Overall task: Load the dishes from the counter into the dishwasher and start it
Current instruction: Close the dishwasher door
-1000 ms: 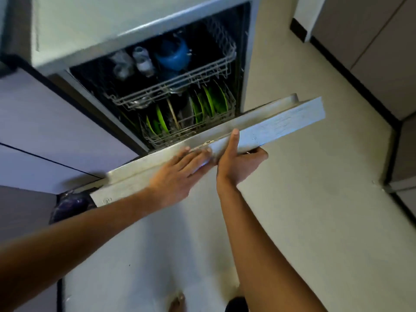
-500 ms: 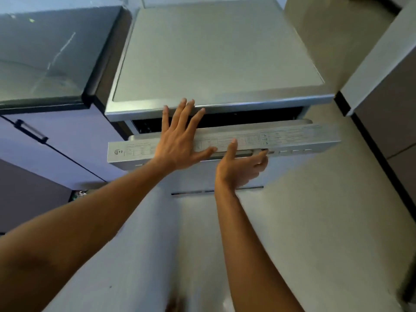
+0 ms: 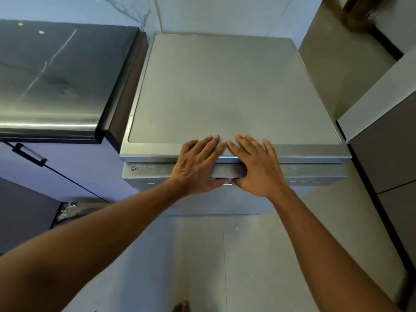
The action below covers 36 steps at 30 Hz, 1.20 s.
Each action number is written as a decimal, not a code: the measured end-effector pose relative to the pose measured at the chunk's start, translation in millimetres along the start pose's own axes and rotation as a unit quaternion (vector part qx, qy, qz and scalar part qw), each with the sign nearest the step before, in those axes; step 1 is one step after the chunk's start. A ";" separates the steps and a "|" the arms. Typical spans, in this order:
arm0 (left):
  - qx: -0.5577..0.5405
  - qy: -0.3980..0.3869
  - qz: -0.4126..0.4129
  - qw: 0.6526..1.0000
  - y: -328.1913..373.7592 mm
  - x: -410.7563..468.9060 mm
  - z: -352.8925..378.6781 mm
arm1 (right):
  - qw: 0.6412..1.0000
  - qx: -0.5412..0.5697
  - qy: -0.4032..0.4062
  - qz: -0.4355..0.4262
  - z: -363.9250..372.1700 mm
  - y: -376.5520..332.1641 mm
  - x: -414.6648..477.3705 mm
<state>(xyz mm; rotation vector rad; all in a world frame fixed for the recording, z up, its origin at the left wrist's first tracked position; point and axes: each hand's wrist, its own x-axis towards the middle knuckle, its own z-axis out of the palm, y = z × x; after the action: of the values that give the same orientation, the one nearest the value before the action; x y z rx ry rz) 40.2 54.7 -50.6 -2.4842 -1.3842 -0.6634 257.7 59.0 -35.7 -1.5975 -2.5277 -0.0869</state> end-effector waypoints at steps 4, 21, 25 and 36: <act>-0.001 0.019 -0.001 1.000 -5.3 9.2 0.9 | 0.998 0.034 -0.049 0.013 -8.9 2.3 18.0; 0.009 -0.054 0.001 0.998 -9.8 29.0 3.8 | 0.995 0.058 0.076 0.025 9.5 -2.4 15.6; 0.004 -0.043 0.003 0.999 -10.2 25.5 7.5 | 0.992 0.059 0.107 0.015 15.5 0.3 15.1; -0.005 -0.085 -0.004 0.996 -7.4 25.8 -1.0 | 0.990 0.109 0.087 0.028 7.0 -1.5 14.4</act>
<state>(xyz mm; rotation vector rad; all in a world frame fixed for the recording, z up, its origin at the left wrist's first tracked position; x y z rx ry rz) 45.4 77.5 -37.4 -2.5965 -1.4508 -0.4700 249.7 72.1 -40.3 -1.5046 -2.2726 0.0543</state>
